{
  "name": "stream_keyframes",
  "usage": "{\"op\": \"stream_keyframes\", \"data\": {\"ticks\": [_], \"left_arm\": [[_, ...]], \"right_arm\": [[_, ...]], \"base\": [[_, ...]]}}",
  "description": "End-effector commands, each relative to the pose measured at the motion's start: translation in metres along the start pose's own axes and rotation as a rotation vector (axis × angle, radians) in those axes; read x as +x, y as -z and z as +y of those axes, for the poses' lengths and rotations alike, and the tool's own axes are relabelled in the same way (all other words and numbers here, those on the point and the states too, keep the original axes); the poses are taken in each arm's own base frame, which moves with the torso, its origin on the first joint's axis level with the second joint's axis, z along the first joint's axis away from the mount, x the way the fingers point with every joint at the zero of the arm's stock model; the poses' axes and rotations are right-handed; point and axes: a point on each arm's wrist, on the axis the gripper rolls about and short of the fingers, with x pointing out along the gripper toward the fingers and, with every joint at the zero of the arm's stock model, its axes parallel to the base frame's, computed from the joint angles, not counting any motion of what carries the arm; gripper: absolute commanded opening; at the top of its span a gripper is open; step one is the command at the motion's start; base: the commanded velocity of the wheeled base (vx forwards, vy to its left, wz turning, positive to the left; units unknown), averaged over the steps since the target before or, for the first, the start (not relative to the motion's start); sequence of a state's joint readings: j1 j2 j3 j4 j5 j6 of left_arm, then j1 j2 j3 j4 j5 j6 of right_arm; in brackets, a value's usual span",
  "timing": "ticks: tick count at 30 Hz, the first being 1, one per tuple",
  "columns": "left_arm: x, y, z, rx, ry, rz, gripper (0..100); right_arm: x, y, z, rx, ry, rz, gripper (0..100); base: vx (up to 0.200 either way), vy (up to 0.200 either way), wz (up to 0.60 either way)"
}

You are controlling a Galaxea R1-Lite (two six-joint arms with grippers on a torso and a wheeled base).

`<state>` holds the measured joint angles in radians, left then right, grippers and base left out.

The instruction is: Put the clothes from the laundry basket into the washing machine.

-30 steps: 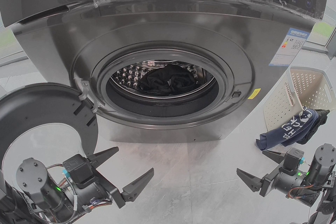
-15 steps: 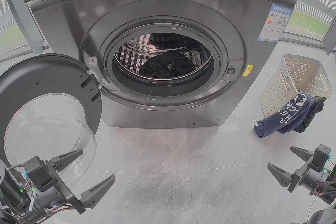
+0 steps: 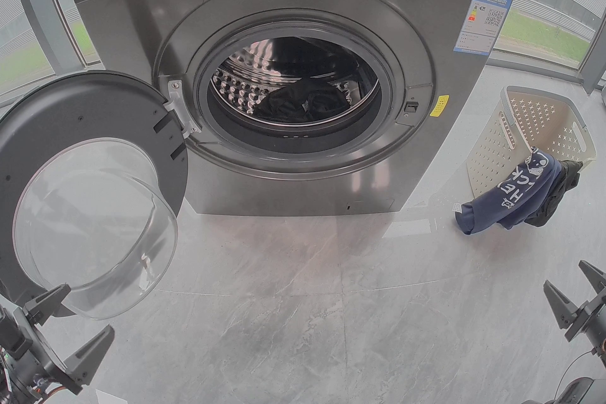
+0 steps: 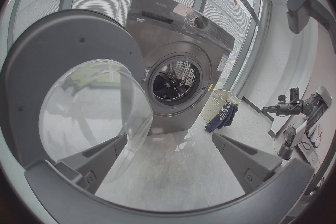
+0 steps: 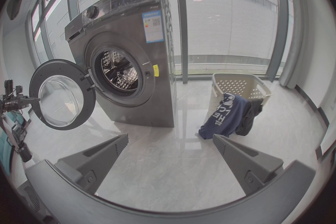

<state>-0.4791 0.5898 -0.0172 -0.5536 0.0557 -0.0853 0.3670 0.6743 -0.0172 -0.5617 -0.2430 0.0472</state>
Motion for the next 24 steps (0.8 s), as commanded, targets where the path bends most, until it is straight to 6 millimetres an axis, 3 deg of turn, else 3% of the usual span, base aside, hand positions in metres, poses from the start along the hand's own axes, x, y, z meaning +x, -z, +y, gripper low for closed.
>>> {"op": "stream_keyframes", "data": {"ticks": [1, 6, 14, 24], "left_arm": [[-0.043, 0.021, 0.001, 0.007, -0.075, -0.13, 100], [-0.053, 0.035, 0.0, 0.012, -0.15, -0.134, 100], [-0.055, 0.043, -0.001, 0.06, -0.29, -0.092, 100], [-0.061, 0.06, -0.003, 0.057, -0.417, -0.038, 100]], "right_arm": [[-0.041, 0.007, -0.011, -0.005, 0.108, -0.188, 100], [-0.056, 0.018, -0.011, -0.013, 0.145, -0.204, 100], [-0.07, 0.056, -0.006, -0.021, 0.137, -0.134, 100], [-0.069, 0.061, -0.007, 0.003, 0.159, -0.097, 100]], "base": [[0.0, 0.0, 0.0], [0.0, 0.0, 0.0], [0.0, 0.0, 0.0], [0.0, 0.0, 0.0]]}}
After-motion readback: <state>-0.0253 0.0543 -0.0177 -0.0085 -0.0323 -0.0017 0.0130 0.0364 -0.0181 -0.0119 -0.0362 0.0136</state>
